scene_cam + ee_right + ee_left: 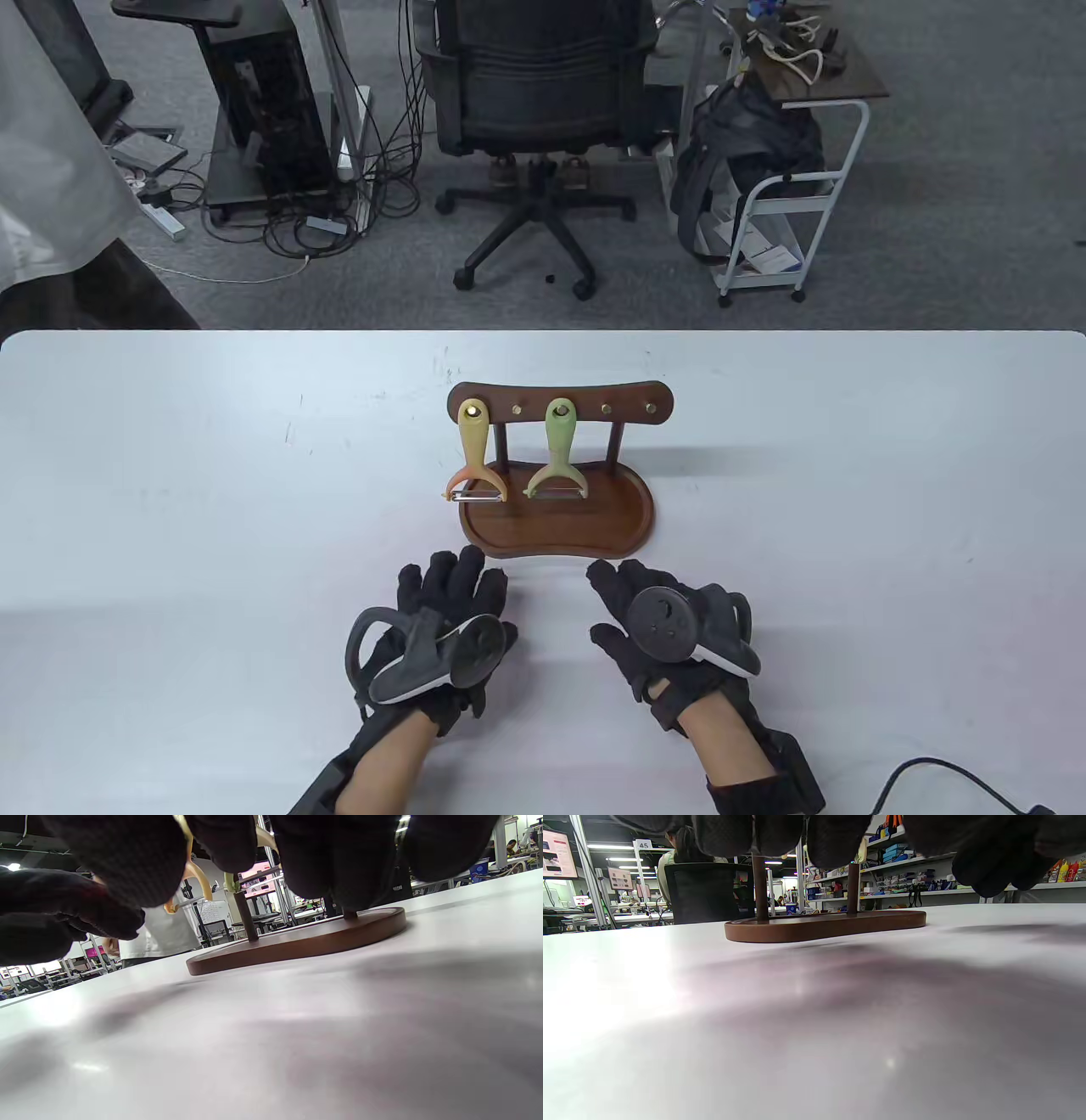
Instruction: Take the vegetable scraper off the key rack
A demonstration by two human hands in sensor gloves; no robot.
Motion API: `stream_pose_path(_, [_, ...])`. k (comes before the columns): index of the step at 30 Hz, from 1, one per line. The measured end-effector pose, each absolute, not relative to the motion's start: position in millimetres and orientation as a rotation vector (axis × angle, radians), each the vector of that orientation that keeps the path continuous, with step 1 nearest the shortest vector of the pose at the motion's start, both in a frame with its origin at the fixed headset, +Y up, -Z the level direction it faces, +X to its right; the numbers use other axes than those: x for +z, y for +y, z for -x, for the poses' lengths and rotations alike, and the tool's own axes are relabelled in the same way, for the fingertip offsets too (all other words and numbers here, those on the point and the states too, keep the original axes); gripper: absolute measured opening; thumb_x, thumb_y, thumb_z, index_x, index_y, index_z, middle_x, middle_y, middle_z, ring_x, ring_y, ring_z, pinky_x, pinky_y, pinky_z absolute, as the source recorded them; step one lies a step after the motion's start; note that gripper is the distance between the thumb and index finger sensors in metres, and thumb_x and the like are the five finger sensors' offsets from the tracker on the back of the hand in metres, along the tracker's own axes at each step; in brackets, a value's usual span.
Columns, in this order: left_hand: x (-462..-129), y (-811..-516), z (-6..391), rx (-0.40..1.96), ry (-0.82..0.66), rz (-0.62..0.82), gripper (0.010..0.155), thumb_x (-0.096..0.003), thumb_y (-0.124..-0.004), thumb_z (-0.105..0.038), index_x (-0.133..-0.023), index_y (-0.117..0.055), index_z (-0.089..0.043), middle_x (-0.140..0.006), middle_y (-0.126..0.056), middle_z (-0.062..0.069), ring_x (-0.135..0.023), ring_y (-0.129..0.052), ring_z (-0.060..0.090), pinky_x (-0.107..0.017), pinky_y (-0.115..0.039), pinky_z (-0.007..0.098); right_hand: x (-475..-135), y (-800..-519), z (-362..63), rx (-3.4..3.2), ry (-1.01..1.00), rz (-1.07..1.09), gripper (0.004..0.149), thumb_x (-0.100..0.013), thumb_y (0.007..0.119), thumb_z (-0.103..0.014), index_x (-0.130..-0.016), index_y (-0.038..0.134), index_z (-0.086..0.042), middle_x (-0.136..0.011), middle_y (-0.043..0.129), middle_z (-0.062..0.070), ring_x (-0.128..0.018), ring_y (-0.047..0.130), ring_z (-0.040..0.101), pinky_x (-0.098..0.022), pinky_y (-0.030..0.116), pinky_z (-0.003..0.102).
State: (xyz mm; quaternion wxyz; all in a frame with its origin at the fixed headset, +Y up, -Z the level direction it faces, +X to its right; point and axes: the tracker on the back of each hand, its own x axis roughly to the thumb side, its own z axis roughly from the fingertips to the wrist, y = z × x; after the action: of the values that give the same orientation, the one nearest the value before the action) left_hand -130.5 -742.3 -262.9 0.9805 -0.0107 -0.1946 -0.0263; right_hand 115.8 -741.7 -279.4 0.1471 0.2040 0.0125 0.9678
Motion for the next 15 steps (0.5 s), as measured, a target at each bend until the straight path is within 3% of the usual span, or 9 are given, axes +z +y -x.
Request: stream_pose_path(15, [-264.2, -740.9, 135.1, -0.010, -0.377, 0.013, 0.071, -0.0517, -0.066, -0.057, -0.110, -0.058, -0.018, -0.119, -0.051, 0.017, -0.104, -0.060, 0.048, -0.070, -0.051, 0.074, -280.7, -744.3, -116.6, 2.769, 0.052, -0.575, 0.072, -0.043, 0.076, -0.049, -0.105, 0.053, -0.022, -0.100, 0.066, 0.022, -0.084, 0.076, 0.045, -0.055, 0.065, 0.064])
